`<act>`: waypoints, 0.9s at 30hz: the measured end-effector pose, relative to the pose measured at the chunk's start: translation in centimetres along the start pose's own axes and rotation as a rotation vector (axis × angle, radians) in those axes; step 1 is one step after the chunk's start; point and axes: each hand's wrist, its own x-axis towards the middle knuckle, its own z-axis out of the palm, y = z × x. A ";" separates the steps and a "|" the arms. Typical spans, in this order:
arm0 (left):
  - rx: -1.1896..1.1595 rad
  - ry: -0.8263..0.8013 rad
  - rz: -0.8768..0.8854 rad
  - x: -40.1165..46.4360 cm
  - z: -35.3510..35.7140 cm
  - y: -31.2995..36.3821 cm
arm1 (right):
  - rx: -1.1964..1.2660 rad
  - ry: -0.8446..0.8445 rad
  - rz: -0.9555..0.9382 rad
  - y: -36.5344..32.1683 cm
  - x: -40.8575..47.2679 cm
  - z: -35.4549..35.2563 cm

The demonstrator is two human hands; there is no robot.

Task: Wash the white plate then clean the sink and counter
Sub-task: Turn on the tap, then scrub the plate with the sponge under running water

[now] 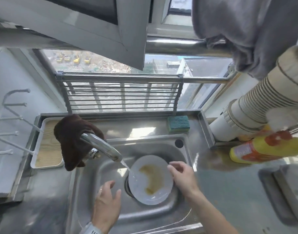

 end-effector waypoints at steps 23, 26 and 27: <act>0.037 -0.177 -0.396 6.1 9.5 -0.6 | -0.946 0.187 -0.898 -8.5 14.5 -7.7; 0.076 -0.240 -0.390 6.8 10.9 -1.7 | -0.830 0.159 -0.930 -5.0 9.1 -6.5; 0.080 -0.247 -0.385 7.1 11.2 -2.0 | -0.825 0.109 -0.909 -3.5 7.8 -5.6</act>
